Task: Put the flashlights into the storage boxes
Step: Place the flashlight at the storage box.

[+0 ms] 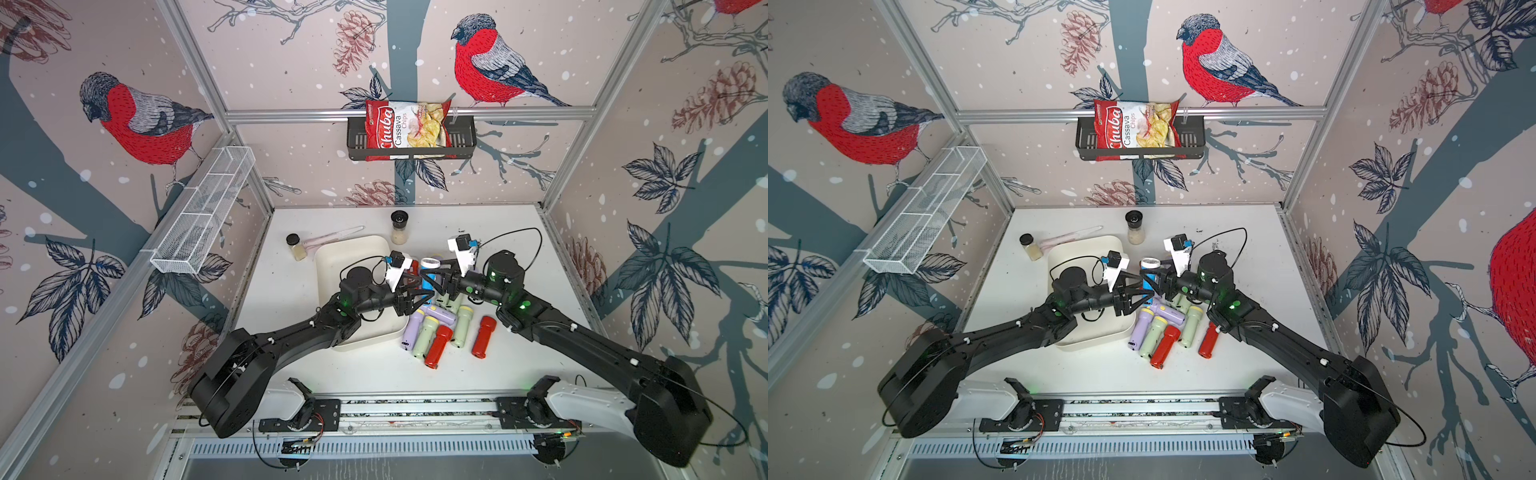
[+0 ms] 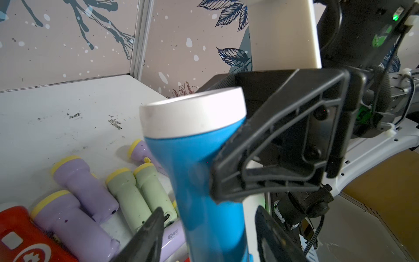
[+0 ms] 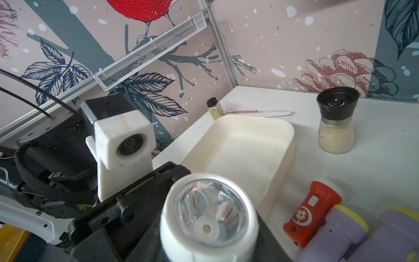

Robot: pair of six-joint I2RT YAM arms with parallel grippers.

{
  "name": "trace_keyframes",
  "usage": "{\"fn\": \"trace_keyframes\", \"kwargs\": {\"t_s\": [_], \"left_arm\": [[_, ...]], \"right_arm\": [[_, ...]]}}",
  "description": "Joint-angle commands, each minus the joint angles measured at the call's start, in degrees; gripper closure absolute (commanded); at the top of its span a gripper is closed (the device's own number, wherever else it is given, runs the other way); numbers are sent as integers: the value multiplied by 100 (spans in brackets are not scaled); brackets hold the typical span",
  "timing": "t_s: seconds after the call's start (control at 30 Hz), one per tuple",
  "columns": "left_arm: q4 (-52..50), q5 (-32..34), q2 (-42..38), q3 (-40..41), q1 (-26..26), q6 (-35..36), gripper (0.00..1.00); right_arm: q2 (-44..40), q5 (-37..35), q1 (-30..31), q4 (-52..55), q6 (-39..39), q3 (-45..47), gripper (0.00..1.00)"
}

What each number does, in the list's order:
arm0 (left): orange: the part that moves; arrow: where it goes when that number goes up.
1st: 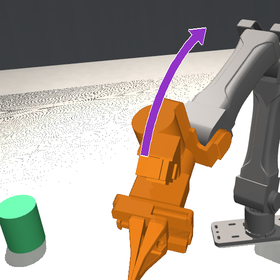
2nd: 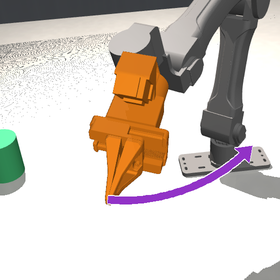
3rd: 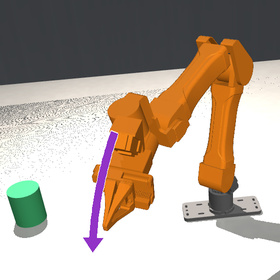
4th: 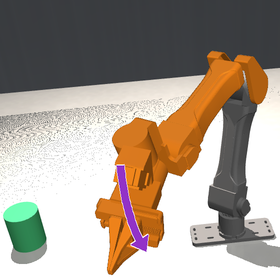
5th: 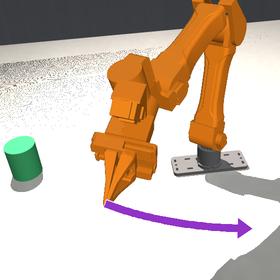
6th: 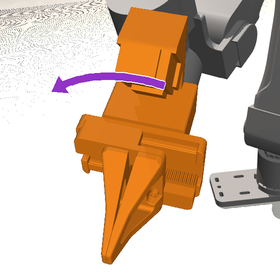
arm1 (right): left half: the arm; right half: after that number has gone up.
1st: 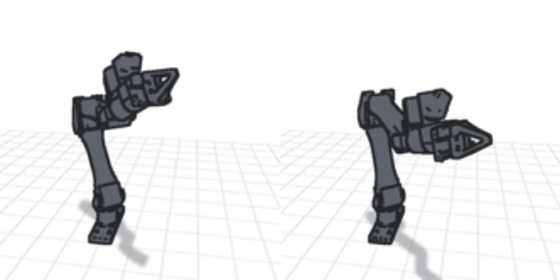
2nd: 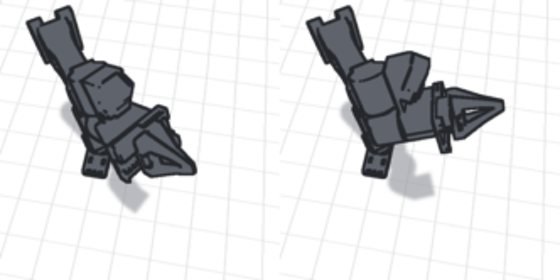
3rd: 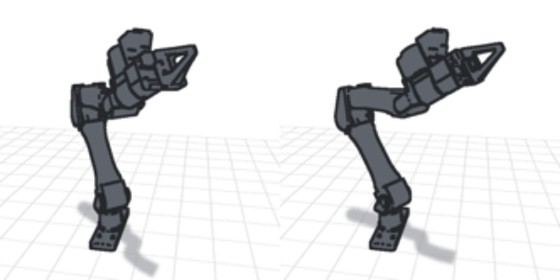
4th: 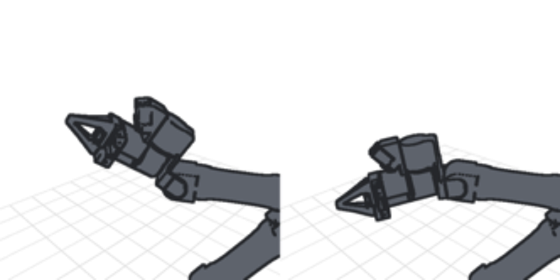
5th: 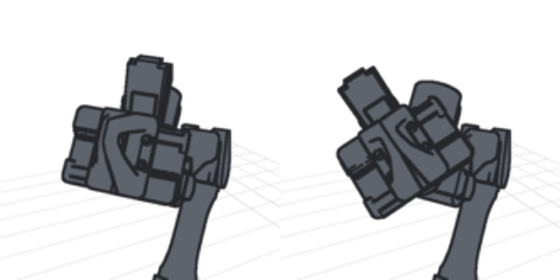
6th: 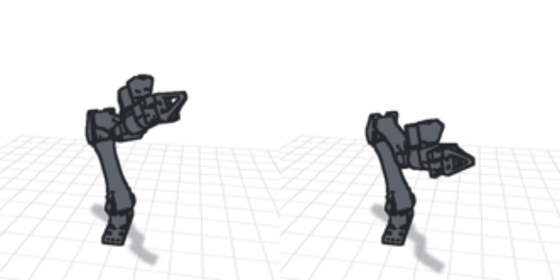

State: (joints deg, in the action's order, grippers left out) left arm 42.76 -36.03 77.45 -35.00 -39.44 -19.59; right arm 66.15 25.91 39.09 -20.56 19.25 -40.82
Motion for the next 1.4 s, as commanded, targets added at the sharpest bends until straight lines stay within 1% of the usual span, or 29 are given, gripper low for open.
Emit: {"fn": "trace_keyframes", "kwargs": {"t_s": [0.0,0.07,0.2,0.37,0.43,0.47,0.57,0.63,0.73,0.83,0.9,1.0,1.1,1.2,1.3,1.37], "left_arm": [[487,-156,40,0,-7,-167,38],[514,-152,50,-8,-10,-181,40],[460,-100,43,-13,-10,-170,49],[285,140,-14,3,-2,-142,56],[130,371,-36,-3,17,-186,59],[32,492,-37,-8,62,-266,60],[-161,619,-11,-9,259,-565,67],[-299,672,-10,18,463,-890,69],[-630,851,-60,96,836,-1253,71],[-1318,1282,-197,53,1088,-1226,71],[-2100,1731,-256,-115,1215,-1076,70],[-2975,2300,-236,-343,1363,-844,70],[-3465,2979,-205,-467,1508,-877,70],[-3540,3090,-90,-559,1787,-912,69],[-3426,2901,173,-660,2007,-1046,68],[-3469,2801,435,-834,2043,-1071,68]], "right_arm": [[25,160,29,-335,-37,-1,67],[37,169,37,-335,-46,-5,67],[65,196,46,-300,-77,-31,67],[51,123,40,-282,-79,4,65],[33,63,43,-260,-95,-5,60],[22,-4,45,-232,-103,-5,55],[-14,-359,44,-148,-76,-1,32],[-32,-657,38,-86,-6,8,29],[-82,-1096,32,-55,116,74,20],[-94,-1221,-20,-60,147,146,19],[-84,-1339,-47,-7,180,153,19],[14,-1385,-92,94,202,131,19],[102,-1361,-145,106,282,128,19],[194,-1275,-224,96,347,102,19],[278,-1196,-287,121,402,72,20],[330,-1137,-302,131,413,50,20]]}}
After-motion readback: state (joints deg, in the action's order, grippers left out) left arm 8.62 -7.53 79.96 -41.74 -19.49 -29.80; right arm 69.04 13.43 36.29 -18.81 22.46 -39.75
